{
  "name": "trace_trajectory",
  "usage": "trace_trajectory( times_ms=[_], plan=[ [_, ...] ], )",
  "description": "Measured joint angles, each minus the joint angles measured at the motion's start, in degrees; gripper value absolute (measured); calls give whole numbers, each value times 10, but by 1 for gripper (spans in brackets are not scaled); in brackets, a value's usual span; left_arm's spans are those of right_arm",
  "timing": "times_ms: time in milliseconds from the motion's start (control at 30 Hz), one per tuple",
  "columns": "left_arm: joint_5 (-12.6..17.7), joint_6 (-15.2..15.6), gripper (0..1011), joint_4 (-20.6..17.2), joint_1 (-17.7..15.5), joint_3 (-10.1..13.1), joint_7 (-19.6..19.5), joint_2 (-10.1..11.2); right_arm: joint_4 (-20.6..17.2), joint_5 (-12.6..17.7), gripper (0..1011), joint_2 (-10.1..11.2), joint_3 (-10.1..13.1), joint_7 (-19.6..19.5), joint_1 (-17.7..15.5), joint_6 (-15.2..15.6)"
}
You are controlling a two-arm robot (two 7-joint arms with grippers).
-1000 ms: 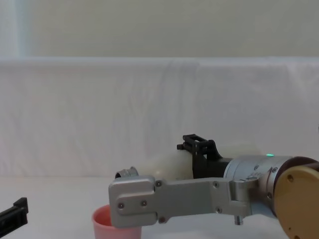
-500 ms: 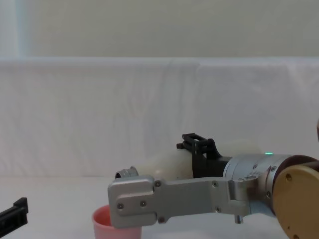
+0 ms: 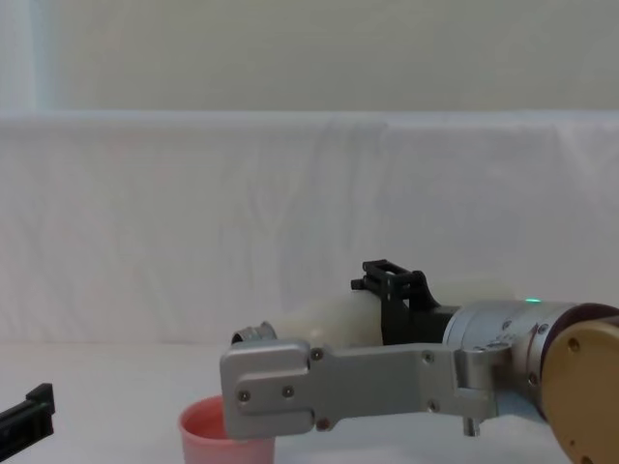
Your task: Grasp the thermos with one hand and pour water into the cup lid.
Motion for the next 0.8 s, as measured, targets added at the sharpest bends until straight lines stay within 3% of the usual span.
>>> trace_trajectory(
  times_ms=[333,500,567,800],
  plan=[
    [0,0,1001,0,0,0,0,0,-4,41,957,-8,26,-21,-18,-7],
    [0,0,1001,0,0,0,0,0,-15,85,957,-15,51,-35,-36,-17],
    [0,0,1001,0,0,0,0,0,-30,117,957,-18,70,-43,-53,-24],
    [0,0,1001,0,0,0,0,0,-81,186,957,-18,112,-57,-97,-38]
  ],
)
